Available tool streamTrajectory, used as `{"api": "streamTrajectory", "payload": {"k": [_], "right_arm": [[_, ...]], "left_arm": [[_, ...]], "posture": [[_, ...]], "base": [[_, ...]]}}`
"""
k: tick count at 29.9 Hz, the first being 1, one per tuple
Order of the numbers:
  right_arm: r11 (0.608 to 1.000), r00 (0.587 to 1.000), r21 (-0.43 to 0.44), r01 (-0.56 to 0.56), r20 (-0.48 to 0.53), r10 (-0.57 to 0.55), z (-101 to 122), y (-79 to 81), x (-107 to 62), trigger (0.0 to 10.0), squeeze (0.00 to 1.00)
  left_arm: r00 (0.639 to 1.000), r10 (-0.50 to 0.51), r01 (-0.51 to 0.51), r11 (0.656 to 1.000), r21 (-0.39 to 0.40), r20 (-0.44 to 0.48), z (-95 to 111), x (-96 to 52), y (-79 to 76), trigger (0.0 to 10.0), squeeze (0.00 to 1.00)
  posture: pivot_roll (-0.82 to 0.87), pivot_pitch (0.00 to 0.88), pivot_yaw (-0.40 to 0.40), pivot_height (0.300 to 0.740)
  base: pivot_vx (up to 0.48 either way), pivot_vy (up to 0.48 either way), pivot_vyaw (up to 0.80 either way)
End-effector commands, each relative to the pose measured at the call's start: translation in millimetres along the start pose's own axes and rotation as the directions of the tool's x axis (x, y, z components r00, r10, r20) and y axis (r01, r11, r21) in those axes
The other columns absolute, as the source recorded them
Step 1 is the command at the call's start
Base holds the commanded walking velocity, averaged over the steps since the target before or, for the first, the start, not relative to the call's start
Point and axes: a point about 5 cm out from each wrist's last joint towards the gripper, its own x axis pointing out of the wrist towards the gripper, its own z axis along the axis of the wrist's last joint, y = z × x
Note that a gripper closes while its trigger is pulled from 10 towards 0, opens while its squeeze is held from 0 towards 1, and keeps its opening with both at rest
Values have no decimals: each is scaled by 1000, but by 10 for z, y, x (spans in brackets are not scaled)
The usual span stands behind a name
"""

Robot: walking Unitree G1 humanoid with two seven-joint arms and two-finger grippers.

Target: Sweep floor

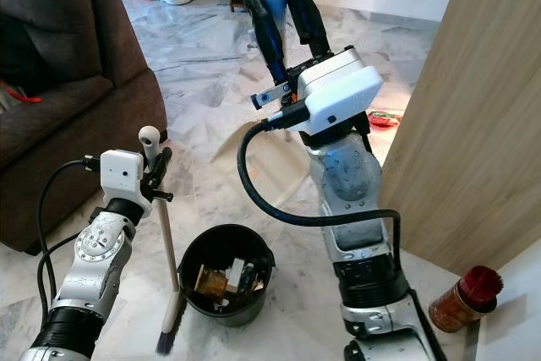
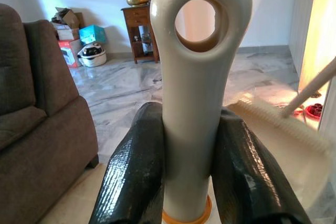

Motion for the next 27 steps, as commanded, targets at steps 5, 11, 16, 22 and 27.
{"api": "streamTrajectory", "payload": {"k": [5, 11, 16, 22, 27], "right_arm": [[998, 997, -34, -44, 65, 46, 102, -2, 92, 10000, 0], [999, 997, -21, -49, 56, 50, 81, 5, 85, 10000, 0], [995, 999, 103, -12, 40, 8, 57, -34, 74, 10000, 0], [986, 998, 169, 9, 54, -18, 74, -65, 73, 10000, 0], [966, 997, 260, 3, 69, -21, 98, -58, 86, 10000, 0]], "left_arm": [[998, -1, 2, 1000, -6, 56, 124, 52, 16, 10000, 0], [998, 0, 0, 1000, -5, 56, 126, 52, 16, 10000, 0], [998, -1, 1, 1000, -5, 56, 125, 50, 14, 10000, 0], [998, -1, 1, 1000, -6, 56, 125, 48, 12, 10000, 0], [998, -2, 2, 1000, -7, 56, 125, 49, 10, 10000, 0]], "posture": [[88, 51, 71, 740], [90, 52, 70, 740], [89, 51, 70, 740], [90, 52, 69, 740], [91, 51, 69, 740]], "base": [[0, 0, 0], [0, 0, 0], [0, 0, 0], [0, 0, 0], [0, 0, 0]]}}
